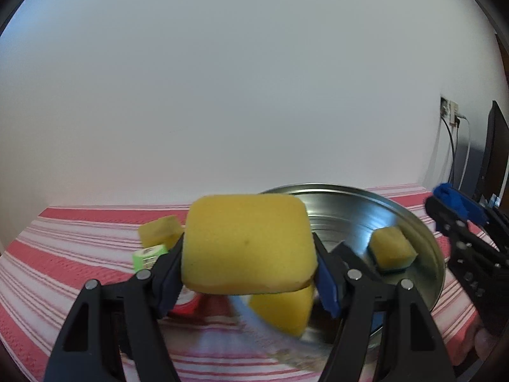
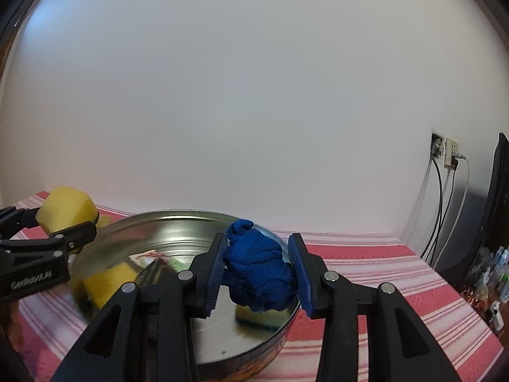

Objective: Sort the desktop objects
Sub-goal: 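Carry the yellow sponge and blue knitted toy over the silver tin with both grippers, then open both grippers to drop the sponge and blue toy into the tin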

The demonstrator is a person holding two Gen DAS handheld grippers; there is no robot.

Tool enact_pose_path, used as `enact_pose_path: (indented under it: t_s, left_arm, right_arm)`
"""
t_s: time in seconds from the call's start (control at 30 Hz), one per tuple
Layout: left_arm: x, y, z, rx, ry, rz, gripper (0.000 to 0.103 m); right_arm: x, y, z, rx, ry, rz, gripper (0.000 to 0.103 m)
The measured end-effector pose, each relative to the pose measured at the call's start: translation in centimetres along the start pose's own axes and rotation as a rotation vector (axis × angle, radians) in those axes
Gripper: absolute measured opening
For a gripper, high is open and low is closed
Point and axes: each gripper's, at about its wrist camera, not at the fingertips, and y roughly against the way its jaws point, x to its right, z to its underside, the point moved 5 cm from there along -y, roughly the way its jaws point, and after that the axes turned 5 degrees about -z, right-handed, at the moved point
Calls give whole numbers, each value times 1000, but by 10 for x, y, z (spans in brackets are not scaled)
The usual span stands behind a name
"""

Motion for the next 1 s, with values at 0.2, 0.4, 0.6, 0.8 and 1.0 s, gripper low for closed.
enact_pose_path:
  t_s: [0.2,0.4,0.6,0.8,1.0]
  left_arm:
    - [17,-14,-3,-44,-17,9,70]
    - [27,-27,-5,-110,-4,6,70]
    - [36,-40,-3,-151,-21,0,70]
    - [35,-46,-1,-174,-30,-19,70]
    - [34,-46,-3,-161,-17,-36,81]
  right_arm:
    - [-3,-17,-5,-38,-16,1,43]
    - [-7,-35,-2,-98,-53,-14,43]
    - [-10,-40,2,-135,-86,-47,43]
    - [-33,-37,-4,-142,-64,-82,43]
    - [-52,-23,-11,-108,-51,-99,70]
